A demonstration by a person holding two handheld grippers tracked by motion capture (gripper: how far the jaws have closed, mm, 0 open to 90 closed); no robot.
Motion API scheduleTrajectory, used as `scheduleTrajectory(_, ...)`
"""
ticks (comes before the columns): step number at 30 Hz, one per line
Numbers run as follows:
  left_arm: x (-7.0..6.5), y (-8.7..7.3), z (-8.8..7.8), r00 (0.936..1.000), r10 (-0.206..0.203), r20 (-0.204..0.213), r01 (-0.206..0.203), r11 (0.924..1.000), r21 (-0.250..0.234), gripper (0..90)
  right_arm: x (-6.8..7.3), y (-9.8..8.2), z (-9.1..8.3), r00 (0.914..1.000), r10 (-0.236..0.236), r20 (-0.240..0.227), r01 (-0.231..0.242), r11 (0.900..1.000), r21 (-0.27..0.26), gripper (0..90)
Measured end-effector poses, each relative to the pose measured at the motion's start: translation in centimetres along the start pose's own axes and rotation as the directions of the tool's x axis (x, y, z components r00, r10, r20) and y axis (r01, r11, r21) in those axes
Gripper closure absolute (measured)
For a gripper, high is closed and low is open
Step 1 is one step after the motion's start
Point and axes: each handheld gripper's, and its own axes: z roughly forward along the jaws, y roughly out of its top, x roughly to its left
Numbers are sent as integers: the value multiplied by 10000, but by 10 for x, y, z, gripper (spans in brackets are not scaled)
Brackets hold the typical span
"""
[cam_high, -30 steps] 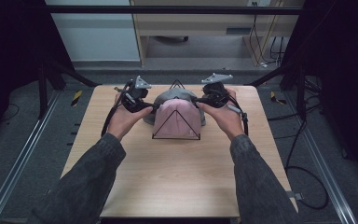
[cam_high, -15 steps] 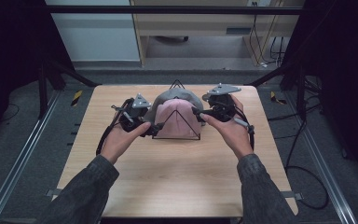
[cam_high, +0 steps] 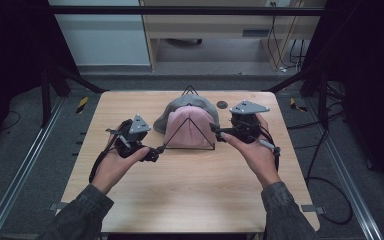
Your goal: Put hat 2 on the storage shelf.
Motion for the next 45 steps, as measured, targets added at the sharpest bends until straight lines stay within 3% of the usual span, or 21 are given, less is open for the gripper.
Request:
scheduleTrajectory(8,-4,-23,-5,9999,105,93,-106,9999,47,60,8,-18,-9,9998,-121,-188,124,9998,149,100)
scheduleTrajectory(15,-7,-46,1,9998,44,185,-48,9997,231,49,10,-42,-12,9995,-155,-272,166,9990,420,85)
scheduleTrajectory(21,-8,-61,5,9997,-17,243,8,9993,368,45,7,-64,-11,9997,116,-212,-102,9977,675,83)
scheduleTrajectory(29,-2,-83,16,9997,5,233,-30,9944,1052,38,3,-89,-8,9994,316,-173,-293,9926,1175,84)
scheduleTrajectory(35,1,-101,22,9994,-4,341,-51,9866,1629,40,4,-112,-6,9982,499,-317,-439,9845,1698,80)
scheduleTrajectory(39,2,-107,24,9991,-51,415,-23,9845,1754,40,4,-121,-5,9977,556,-380,-472,9797,1947,77)
scheduleTrajectory(45,4,-118,33,9991,-225,354,143,9762,2163,43,3,-141,1,9942,843,-665,-634,9608,2700,71)
